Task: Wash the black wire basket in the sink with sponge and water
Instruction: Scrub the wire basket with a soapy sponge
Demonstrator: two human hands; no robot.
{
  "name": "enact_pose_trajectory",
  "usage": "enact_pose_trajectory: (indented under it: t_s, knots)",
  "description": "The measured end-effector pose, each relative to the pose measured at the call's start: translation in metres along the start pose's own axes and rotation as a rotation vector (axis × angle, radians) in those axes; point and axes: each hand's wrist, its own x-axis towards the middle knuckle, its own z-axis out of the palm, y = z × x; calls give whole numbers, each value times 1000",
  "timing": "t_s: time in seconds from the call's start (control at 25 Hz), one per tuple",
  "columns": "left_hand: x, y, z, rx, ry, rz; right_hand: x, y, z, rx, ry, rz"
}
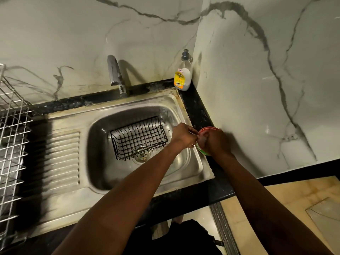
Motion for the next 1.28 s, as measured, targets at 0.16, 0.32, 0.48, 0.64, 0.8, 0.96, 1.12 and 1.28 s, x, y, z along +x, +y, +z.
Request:
enact_pose_trajectory:
  t_s: [0.16,0.32,0.48,0.64,0.8,0.96,1.12,1.28]
  knots:
    - [-2,-15,-14,-140,24,-46,3,-1,-9,-110,-19,136]
    - [10,-43,-57,-220,59,-81,-2,-14,-16,127,202,149]
    - [26,-107,-129,-176,291,-118,17,-81,27,1049,20,138]
    - [26,-155,-190,-13,628,-159,57,-147,107,1591,-294,381]
    - [52,-202,-210,62,762,-216,104,-169,202,1343,-288,355]
    - [75,-248,-199,103,799,-114,135,-173,260,871,-130,250]
    - [95,-254,-196,-218,763,-218,151,-191,288,549,-28,-66]
    - [99,-242,-203,-549,629,-346,159,-209,301,240,-74,-351]
